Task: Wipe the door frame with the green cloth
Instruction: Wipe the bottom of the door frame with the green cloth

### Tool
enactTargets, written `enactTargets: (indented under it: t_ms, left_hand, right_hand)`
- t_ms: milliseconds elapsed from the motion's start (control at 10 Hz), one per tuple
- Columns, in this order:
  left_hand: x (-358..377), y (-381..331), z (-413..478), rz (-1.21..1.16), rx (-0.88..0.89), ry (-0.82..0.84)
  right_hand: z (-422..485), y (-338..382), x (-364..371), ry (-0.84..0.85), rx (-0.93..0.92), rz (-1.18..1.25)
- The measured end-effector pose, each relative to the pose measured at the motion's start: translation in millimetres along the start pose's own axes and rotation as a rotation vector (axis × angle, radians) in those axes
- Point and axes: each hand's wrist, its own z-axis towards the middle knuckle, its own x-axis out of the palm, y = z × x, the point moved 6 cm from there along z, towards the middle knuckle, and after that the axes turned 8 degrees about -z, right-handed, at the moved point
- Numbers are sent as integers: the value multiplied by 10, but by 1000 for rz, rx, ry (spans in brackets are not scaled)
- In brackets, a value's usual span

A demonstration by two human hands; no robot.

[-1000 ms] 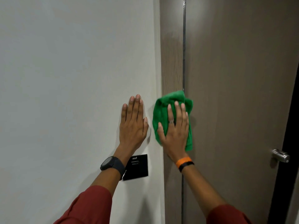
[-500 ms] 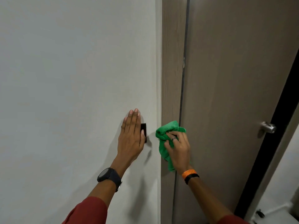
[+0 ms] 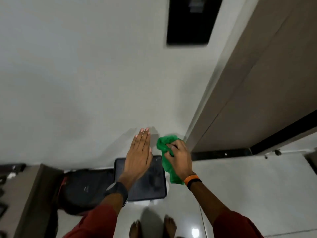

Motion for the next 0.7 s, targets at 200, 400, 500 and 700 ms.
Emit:
enactTargets:
  t_ms: [200, 400, 500, 700]
  left_hand:
    - [1692, 1038, -1169, -24, -132, 278]
    - [3147, 1906, -1901, -5, -110, 441]
    - [3642, 2176, -2106, -6, -162, 442]
    - [3900, 2347, -2211, 38, -178, 425]
  right_hand:
    - [-469, -400, 1977, 279, 34, -59]
    - [-806, -1032, 3765, 522, 44, -127]
    - [-947, -1247, 4261, 526, 73, -152]
    - [-1081, -1258, 4355, 346, 112, -252]
